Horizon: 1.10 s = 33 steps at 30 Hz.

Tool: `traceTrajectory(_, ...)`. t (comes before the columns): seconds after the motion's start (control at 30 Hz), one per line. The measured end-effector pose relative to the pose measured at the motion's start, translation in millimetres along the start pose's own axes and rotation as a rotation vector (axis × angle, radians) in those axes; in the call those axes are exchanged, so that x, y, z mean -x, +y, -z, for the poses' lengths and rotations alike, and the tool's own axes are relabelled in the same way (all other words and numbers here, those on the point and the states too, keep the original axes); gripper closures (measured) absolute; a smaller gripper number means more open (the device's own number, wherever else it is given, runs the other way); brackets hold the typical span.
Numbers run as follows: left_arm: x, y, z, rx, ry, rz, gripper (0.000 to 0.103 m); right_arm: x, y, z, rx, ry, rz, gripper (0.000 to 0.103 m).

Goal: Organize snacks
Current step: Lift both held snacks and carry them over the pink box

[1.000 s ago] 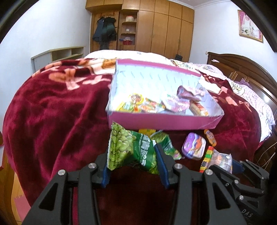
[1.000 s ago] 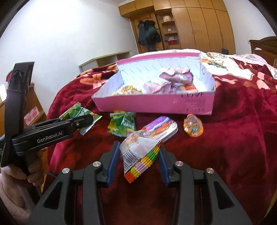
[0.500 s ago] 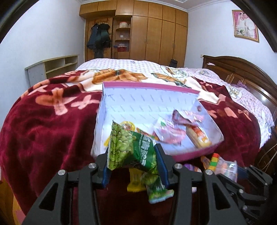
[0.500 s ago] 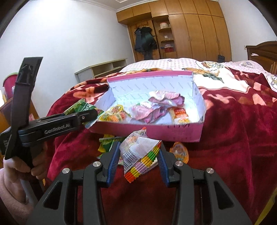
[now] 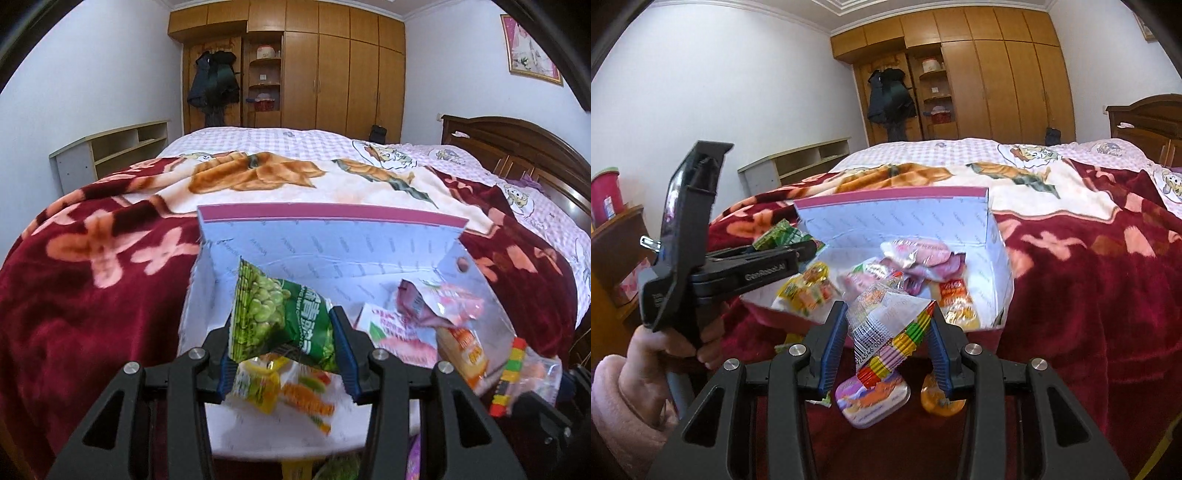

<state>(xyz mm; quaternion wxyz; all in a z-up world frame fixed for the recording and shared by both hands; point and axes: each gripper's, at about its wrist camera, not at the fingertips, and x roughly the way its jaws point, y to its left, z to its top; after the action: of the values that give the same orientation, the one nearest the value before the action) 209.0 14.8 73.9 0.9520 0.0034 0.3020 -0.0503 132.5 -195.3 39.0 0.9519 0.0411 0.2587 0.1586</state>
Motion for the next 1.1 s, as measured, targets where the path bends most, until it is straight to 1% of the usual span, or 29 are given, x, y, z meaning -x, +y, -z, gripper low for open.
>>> traceTrajectory(0.2,-26.2,-0.9,-4.8,-0.007,0.025,-0.019,0.056,-15.0,-4.0,-6.5,-0.003,0.008,0.009,0.06)
traceTrajectory(0.3,-39.1,0.1,-4.3,-0.008,0.045,-0.037,0.056,-22.8,-4.2,-8.1,0.005,0.013,0.014,0.06)
traceTrajectory(0.4,-51.4,2.6,-2.3,0.006,0.072,-0.038,0.056,-29.8,-4.5,-9.0,0.005,0.02,0.014,0.06)
traceTrajectory(0.43,-53.1,1.9,-1.6,-0.003,0.068,-0.051,0.056,-31.7,-4.4,-9.2,0.007,0.021,0.016,0.06)
traceTrajectory(0.5,-54.6,0.3,-0.9,-0.022,0.063,-0.059,0.055,-35.6,-4.6,-10.1,0.009,0.023,0.02,0.06)
traceTrajectory(1.1,-57.6,-8.8,4.0,-0.06,0.072,-0.094,0.052,-64.5,-16.1,-12.4,-0.022,0.062,0.044,0.06)
